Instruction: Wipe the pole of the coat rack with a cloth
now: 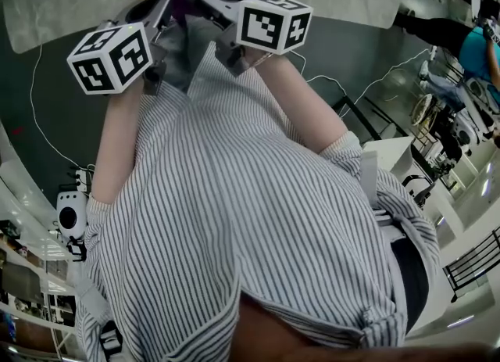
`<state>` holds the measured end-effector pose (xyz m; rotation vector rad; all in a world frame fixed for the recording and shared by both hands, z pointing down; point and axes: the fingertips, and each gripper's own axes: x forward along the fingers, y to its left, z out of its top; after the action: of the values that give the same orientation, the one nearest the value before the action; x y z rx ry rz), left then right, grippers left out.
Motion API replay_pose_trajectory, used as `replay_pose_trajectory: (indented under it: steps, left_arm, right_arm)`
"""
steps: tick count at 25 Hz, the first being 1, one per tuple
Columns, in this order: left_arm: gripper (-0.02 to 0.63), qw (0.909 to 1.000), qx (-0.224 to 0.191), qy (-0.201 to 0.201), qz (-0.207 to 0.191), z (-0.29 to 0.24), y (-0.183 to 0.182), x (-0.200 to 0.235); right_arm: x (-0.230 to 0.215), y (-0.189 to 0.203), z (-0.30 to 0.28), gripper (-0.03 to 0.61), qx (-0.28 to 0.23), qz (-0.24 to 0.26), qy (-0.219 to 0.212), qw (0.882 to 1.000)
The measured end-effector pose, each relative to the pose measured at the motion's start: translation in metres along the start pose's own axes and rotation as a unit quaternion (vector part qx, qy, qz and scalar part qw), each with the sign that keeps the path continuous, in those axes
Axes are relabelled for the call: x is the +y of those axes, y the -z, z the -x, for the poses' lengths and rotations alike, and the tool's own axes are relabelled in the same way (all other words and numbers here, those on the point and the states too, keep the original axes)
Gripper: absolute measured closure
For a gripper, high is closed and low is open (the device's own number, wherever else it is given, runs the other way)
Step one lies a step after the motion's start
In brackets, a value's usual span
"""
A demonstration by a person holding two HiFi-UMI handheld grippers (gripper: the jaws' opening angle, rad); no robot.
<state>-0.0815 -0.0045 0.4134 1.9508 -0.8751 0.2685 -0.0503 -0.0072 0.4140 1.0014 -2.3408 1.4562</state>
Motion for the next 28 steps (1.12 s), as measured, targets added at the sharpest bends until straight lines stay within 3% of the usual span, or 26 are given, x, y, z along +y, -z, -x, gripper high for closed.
replay_pose_trajectory:
  steps: [8, 15, 20, 28]
  left_arm:
    - [0.6, 0.9985, -0.025, 0.003, -0.049, -0.004, -0.04, -0.016]
    - [0.6, 0.9987, -0.042, -0.012, -0.025, -0.014, -0.049, -0.029]
    - [0.6, 0.9986, -0.041, 0.0, -0.033, -0.03, -0.054, -0.051]
    - [0.6, 0.9979, -0.045, -0.004, -0.046, -0.035, -0.075, -0.053]
  right_arm:
    - [-0.004, -0.025, 0.018, 0.502, 0.027, 0.056, 0.004, 0.998]
    - [-0.01, -0.063, 0.04, 0.502, 0.037, 0.092, -0.01, 0.995]
    - [-0.009, -0.095, 0.051, 0.503, 0.036, 0.137, -0.016, 0.99]
    - [-0.015, -0.115, 0.063, 0.502, 0.032, 0.168, -0.011, 0.985]
